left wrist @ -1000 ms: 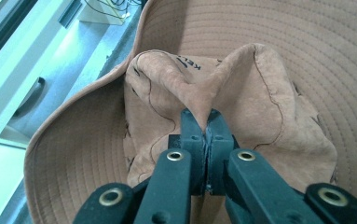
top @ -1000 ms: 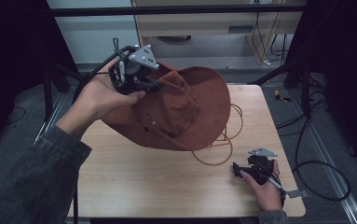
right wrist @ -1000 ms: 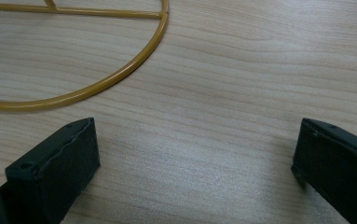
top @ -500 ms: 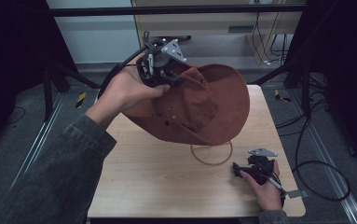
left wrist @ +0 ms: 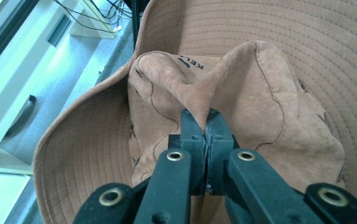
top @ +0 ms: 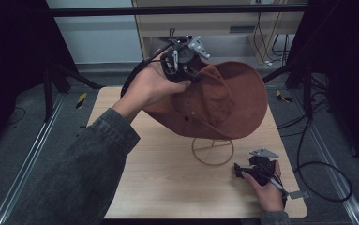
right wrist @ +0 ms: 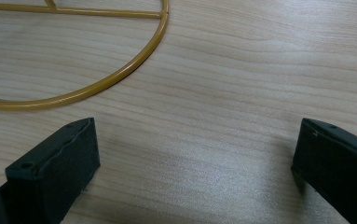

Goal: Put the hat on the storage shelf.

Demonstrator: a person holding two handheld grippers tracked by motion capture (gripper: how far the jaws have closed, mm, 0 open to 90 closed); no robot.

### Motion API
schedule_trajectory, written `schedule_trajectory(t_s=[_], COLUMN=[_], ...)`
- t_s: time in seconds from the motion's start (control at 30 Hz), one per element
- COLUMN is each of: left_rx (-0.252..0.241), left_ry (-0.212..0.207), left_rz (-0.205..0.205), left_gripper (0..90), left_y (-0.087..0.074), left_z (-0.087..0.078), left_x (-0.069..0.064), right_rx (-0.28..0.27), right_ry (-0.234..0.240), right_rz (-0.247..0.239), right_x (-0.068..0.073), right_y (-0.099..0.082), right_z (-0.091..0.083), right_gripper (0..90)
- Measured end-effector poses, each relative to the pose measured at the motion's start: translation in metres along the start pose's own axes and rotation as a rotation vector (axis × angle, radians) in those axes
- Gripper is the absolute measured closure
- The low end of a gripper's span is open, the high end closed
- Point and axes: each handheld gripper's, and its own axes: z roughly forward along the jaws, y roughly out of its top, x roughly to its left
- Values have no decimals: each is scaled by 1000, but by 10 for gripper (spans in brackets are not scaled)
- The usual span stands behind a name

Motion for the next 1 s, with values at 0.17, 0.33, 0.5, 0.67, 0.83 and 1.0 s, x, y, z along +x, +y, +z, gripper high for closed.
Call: schedule_trajectory(t_s=[0.17,0.33,0.5,0.67,0.83,1.0], left_rx=[9,18,17,16,19,21], left_ry=[-10,-14,-20,-28,-36,-50], left_rz=[25,36,36,37,49,48], left_gripper=[886,886,886,887,886,886], left_y=[12,18,22,24,26,24], left_z=[12,22,30,36,41,50], left_x=[-6,-10,-11,-14,-18,-22], right_rx=[-4,-4,-4,-4,-3,-3], right_ry=[-3,-3,-3,-3,-3,-1], right_rz=[-20,-21,-21,-21,-20,-21], right_x=[-1,-1,-1,-1,-1,-1], right_y=[0,0,0,0,0,0], right_z=[0,0,0,0,0,0], right_gripper=[4,4,4,5,5,5])
